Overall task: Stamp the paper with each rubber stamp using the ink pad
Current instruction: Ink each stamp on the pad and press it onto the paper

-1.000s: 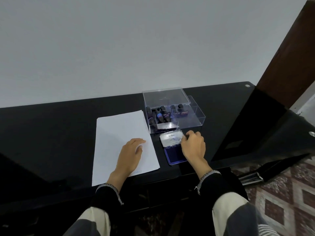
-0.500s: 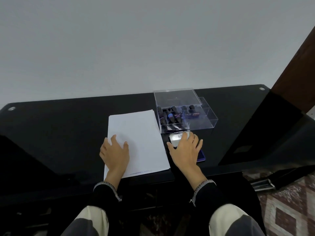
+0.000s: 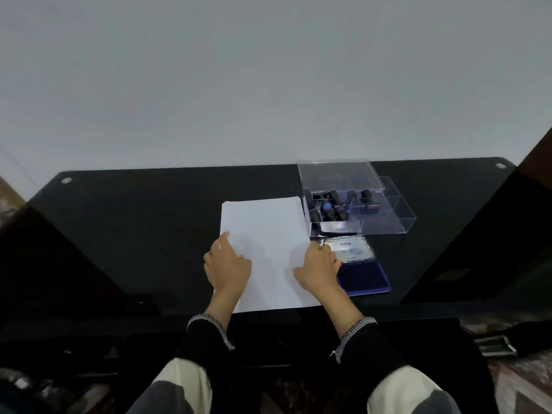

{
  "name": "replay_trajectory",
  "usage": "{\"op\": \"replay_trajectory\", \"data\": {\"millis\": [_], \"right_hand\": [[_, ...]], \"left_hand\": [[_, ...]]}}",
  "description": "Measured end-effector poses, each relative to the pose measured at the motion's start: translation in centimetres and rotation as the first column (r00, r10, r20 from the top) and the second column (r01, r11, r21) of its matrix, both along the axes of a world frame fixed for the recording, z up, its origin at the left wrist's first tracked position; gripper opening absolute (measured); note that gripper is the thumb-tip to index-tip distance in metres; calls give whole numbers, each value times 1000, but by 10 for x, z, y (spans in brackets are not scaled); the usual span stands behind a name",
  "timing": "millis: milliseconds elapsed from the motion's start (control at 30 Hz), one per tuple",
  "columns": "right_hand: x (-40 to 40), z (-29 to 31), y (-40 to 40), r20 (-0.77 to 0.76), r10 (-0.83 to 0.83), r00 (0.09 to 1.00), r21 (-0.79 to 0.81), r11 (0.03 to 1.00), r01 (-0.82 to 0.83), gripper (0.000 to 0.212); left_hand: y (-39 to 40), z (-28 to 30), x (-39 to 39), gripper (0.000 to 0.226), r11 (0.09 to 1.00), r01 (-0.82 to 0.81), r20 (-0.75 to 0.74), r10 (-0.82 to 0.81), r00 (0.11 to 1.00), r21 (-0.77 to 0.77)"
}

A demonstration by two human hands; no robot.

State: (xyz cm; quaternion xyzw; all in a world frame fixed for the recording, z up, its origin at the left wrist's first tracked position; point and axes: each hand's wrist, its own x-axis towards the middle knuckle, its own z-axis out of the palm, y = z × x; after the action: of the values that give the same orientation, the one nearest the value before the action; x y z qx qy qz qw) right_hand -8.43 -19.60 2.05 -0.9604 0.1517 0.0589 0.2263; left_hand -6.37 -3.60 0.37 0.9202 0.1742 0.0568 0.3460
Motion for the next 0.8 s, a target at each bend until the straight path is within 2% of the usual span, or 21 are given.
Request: {"op": "replay_trajectory", "data": {"millis": [133, 233, 400, 533, 600, 667, 700, 800], "right_hand": [[2, 2, 0, -39, -19, 999, 36, 999, 21, 51], [6, 3, -2, -71, -38, 997, 65, 997, 42, 49], [14, 3, -5, -123, -55, 991, 104, 992, 68, 52], [18, 0, -4, -121, -43, 992, 152, 986, 61, 58], [20, -2, -4, -53, -37, 998, 247, 968, 49, 54], [23, -4, -2, 52, -76, 996, 443, 895, 45, 42], [23, -1, 0, 72, -122, 990, 560, 826, 62, 37], [29, 3, 9, 3, -207, 978, 793, 597, 124, 34]], "left_hand": [[1, 5, 1, 67, 1000, -9, -42, 8, 999, -25], [2, 11, 7, 54, 997, -66, -86, 61, 994, -50], [6, 19, 16, 36, 943, -176, -228, 113, 967, -282], [5, 18, 11, 23, 957, -151, -124, 123, 985, -249], [8, 17, 8, 20, 957, -131, -37, 126, 991, -260], [15, 19, 6, 19, 948, -133, 50, 154, 987, -288], [18, 21, 5, 19, 939, -136, 90, 172, 981, -317], [28, 31, 7, 16, 897, -109, 205, 214, 955, -429]]}}
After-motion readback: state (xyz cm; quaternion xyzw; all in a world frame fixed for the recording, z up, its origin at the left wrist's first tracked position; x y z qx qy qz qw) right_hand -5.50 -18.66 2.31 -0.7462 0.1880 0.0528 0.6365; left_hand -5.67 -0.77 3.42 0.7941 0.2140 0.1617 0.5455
